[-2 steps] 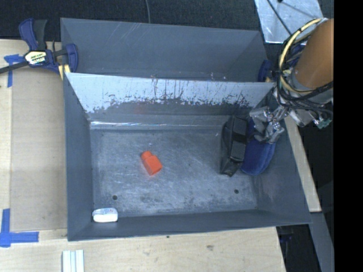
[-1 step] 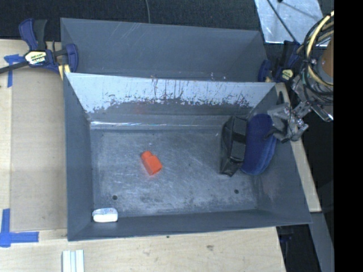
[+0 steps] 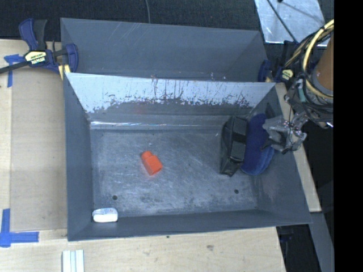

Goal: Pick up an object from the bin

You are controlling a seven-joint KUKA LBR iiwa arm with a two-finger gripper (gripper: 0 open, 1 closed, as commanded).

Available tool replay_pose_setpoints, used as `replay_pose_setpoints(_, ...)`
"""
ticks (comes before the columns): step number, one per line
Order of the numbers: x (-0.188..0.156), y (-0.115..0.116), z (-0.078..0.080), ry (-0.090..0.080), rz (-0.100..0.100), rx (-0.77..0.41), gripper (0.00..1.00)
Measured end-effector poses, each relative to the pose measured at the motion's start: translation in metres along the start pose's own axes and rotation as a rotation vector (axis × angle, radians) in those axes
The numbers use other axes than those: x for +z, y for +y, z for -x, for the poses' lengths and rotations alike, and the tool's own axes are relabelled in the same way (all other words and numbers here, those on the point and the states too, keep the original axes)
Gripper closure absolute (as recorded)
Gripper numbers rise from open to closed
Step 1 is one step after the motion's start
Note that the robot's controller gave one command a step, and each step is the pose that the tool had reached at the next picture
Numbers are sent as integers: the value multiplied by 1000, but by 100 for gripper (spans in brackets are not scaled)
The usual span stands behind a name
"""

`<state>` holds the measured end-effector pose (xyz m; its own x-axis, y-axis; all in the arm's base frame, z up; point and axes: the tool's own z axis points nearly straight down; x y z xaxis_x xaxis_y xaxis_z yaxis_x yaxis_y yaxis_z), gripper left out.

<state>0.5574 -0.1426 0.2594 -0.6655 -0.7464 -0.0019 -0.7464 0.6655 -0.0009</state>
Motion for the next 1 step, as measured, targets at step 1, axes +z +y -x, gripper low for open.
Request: replay_pose_setpoints(1, -3, -17, -2, -2, -4, 5, 100)
